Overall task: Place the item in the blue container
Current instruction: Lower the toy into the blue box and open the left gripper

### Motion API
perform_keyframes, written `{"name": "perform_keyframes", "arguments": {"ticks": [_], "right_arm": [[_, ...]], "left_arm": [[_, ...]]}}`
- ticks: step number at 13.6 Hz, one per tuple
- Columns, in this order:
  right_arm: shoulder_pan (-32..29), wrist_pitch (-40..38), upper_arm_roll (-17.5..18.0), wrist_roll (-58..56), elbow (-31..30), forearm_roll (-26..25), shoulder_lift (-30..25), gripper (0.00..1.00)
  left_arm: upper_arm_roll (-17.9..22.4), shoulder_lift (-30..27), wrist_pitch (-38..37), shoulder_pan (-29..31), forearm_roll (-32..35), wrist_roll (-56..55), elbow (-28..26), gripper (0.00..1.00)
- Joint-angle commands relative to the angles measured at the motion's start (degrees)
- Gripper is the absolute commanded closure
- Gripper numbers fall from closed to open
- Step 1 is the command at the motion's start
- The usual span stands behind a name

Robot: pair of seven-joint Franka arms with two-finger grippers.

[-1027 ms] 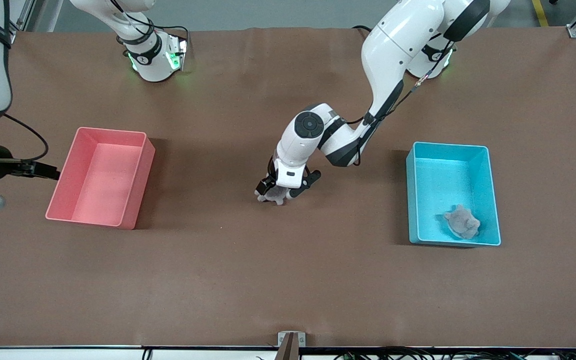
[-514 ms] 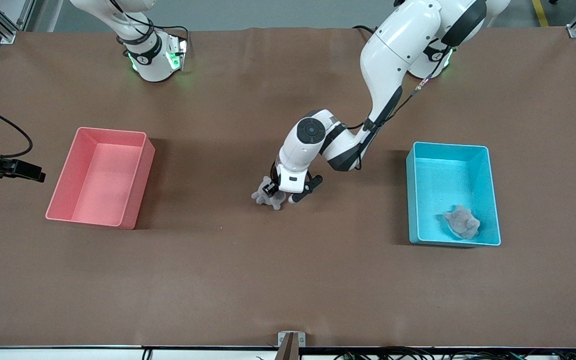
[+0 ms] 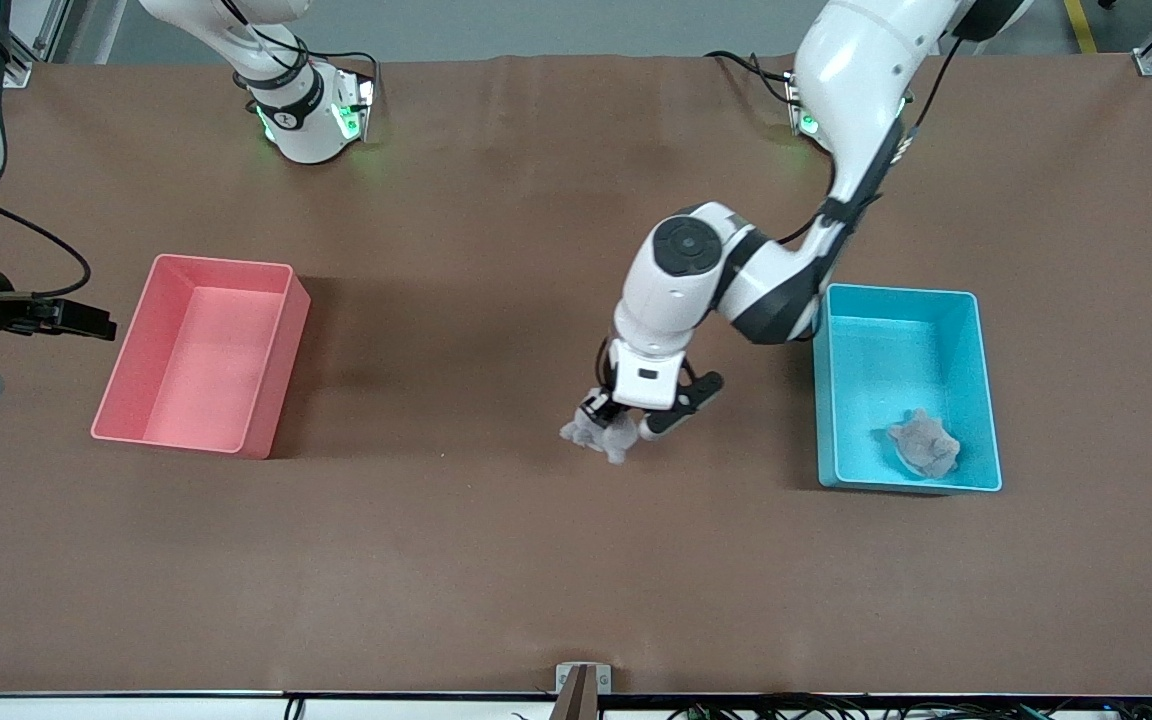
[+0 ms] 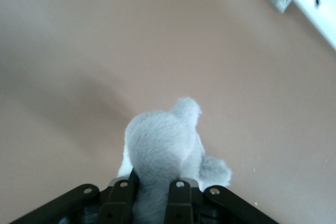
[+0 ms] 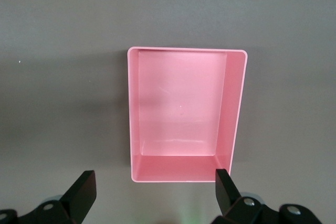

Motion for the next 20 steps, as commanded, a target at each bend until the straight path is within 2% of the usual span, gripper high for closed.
{"name": "perform_keyframes", "arguments": {"ticks": [1, 3, 6, 9, 11, 12, 13, 14, 15, 17, 20], "right_arm": [[0.0, 0.4, 0.3, 0.5, -4.9, -0.3, -5.4, 0.00], [0.0, 0.6, 0.2, 0.5, -6.6, -0.3, -8.2, 0.00], [0.1, -0.7, 0.2, 0.4, -7.7, -0.4, -12.4, 0.00], [0.1, -1.1, 0.3, 0.3, -10.2, -0.3, -16.5, 0.00], [0.2, -2.2, 0.3, 0.3, -10.4, -0.4, -17.9, 0.00], [0.2, -2.4, 0.4, 0.3, -10.4, -0.3, -18.7, 0.00], [0.2, -2.8, 0.4, 0.3, -10.2, -0.3, -19.1, 0.00], [0.2, -2.9, 0.5, 0.3, -10.2, -0.3, -19.4, 0.00], [0.2, -2.8, 0.5, 0.1, -10.2, -0.3, -19.9, 0.00], [0.0, -2.7, 0.4, -0.1, -10.2, -0.2, -20.0, 0.00], [0.2, -2.9, 0.5, -0.1, -10.3, 0.0, -21.1, 0.00]], "left_arm": [[-0.5, -7.2, -10.0, 5.7, 0.9, 10.1, -3.6, 1.00], [-0.6, -10.1, -18.9, 10.8, 0.4, 21.7, -3.9, 1.00], [-0.6, -13.2, -27.1, 18.0, 0.3, 37.2, -4.9, 1.00], [-0.6, -16.3, -29.1, 25.9, 0.3, 51.5, -9.6, 1.00], [-0.7, -16.0, -28.9, 30.5, -0.3, 54.6, -12.7, 0.97], [-0.7, -16.0, -28.1, 31.8, -0.8, 54.7, -15.0, 0.76], [-0.7, -16.2, -27.4, 32.8, -1.0, 54.7, -16.2, 0.45], [-0.7, -16.2, -27.3, 34.2, -1.0, 55.0, -16.3, 0.00], [-0.7, -16.5, -27.4, 34.7, -1.0, 55.7, -15.6, 0.00], [-0.6, -17.2, -29.4, 35.3, -1.0, 56.2, -8.6, 0.00], [-0.6, -17.0, -36.5, 35.2, -0.8, 56.2, 3.1, 0.00]]}}
